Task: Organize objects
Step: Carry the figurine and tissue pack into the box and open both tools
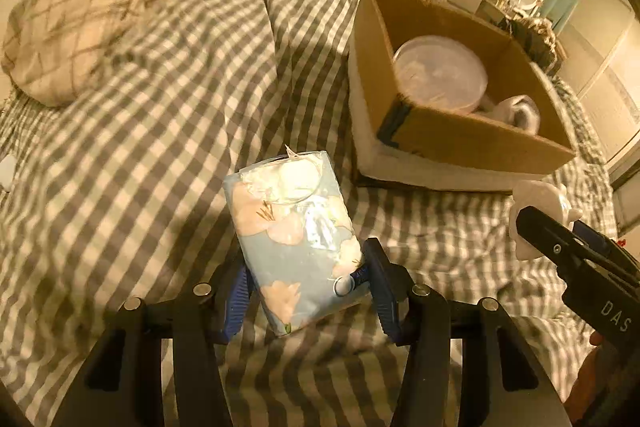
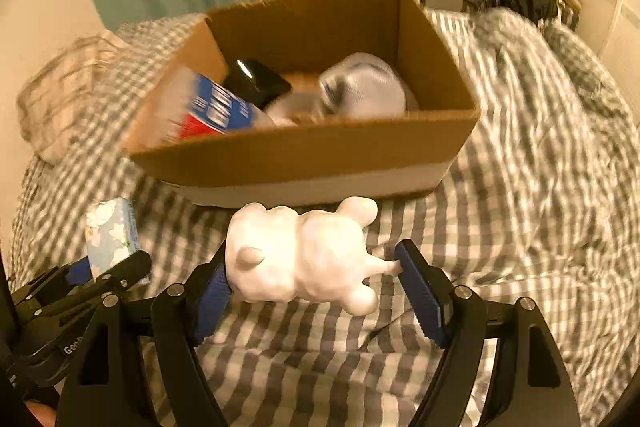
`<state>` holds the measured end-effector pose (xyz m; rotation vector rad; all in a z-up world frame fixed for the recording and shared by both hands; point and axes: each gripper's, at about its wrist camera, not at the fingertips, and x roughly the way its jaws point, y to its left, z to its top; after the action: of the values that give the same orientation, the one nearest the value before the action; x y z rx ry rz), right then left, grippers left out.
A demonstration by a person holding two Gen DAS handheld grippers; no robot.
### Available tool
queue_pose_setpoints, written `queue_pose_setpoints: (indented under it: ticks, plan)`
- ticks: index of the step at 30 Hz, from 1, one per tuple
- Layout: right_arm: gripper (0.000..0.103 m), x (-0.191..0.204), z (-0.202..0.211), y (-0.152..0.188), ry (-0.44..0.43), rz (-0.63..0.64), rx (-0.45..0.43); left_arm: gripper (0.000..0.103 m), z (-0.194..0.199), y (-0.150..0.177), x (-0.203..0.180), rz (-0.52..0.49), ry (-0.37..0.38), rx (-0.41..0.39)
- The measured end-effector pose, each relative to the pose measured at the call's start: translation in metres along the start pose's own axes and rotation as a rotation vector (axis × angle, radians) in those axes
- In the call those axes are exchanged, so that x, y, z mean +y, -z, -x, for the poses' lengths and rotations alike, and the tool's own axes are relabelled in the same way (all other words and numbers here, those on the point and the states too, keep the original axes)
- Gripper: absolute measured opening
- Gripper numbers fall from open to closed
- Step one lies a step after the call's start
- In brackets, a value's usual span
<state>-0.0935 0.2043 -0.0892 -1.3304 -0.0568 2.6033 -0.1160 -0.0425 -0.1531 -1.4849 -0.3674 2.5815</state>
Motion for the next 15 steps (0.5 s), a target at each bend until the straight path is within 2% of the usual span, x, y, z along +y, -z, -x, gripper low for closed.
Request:
queue_pose_setpoints:
  ticks: [7,15]
  plan:
    - [0.077,0.019,0.043,-0.008,0.0,0.041,-0.1,0.054,0.056,0.001,-0.018,-0.014,0.064,-0.074]
    - [0.077,0.022,0.097,-0.027,-0.011,0.055,-0.211,0.054,0.095,-0.032,-0.04,-0.082,0.109,-0.149]
